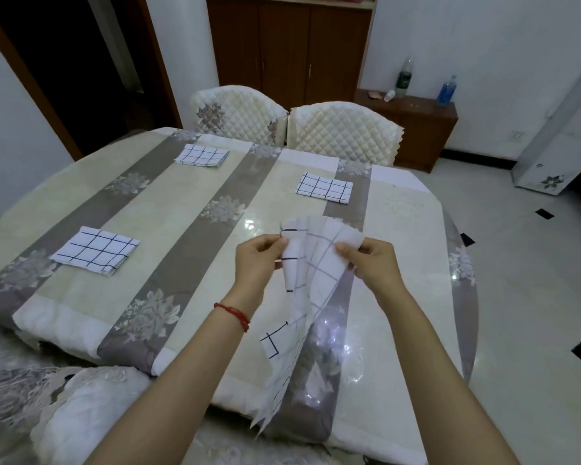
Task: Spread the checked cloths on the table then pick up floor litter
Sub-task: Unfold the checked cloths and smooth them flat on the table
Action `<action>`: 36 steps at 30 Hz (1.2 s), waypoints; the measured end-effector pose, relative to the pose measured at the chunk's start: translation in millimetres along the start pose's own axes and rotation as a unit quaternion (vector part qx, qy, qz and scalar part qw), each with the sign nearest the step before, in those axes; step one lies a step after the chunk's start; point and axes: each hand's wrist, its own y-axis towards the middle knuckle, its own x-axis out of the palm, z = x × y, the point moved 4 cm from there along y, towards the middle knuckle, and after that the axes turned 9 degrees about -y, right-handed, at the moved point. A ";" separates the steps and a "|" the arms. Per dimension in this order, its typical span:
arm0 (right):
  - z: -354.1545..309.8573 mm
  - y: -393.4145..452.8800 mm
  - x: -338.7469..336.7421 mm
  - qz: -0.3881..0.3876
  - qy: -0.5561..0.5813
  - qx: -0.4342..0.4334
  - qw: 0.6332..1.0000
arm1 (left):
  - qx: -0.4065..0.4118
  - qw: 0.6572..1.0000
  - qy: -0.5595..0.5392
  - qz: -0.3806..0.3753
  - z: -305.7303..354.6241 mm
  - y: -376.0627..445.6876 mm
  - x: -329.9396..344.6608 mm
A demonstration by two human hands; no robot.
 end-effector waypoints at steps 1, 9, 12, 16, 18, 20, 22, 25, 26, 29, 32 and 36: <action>3.9 7.9 -7.1 0.018 -0.028 0.011 0.999 | -0.004 1.000 0.006 0.012 0.4 11.0 -7.4; -0.3 63.7 -45.3 0.115 -0.173 0.045 0.977 | 0.002 0.997 0.041 0.071 20.5 95.1 -46.2; -17.0 84.3 -54.2 0.161 -0.196 0.033 0.967 | 0.022 0.996 0.043 0.069 39.3 114.1 -44.7; -37.1 101.5 -72.5 0.240 -0.124 0.007 0.963 | 0.073 0.994 0.049 0.064 72.8 140.2 -45.9; -47.1 98.7 -80.2 0.263 -0.084 -0.029 0.961 | 0.102 0.992 0.052 0.055 87.3 149.8 -49.2; -51.1 91.0 -86.0 0.277 -0.030 -0.070 0.958 | 0.126 0.990 0.047 0.048 98.2 154.2 -54.3; -47.0 82.2 -90.7 0.286 0.017 -0.097 0.953 | 0.145 0.988 0.039 0.046 103.7 155.4 -62.2; -32.0 71.1 -96.6 0.288 0.060 -0.120 0.948 | 0.156 0.985 0.043 0.055 96.6 154.0 -81.2; -24.7 66.8 -97.9 0.285 0.076 -0.123 0.948 | 0.155 0.985 0.046 0.057 90.8 151.0 -87.5; 4.8 49.4 -101.4 0.290 0.107 -0.126 0.943 | 0.159 0.982 0.081 0.056 66.6 141.3 -108.6; 43.5 25.7 -96.5 0.286 0.111 -0.087 0.948 | 0.158 0.977 0.135 0.055 32.6 130.0 -132.4; 105.3 -4.9 -72.1 0.246 0.039 0.025 0.968 | 0.089 0.985 0.132 0.060 -18.8 109.5 -155.7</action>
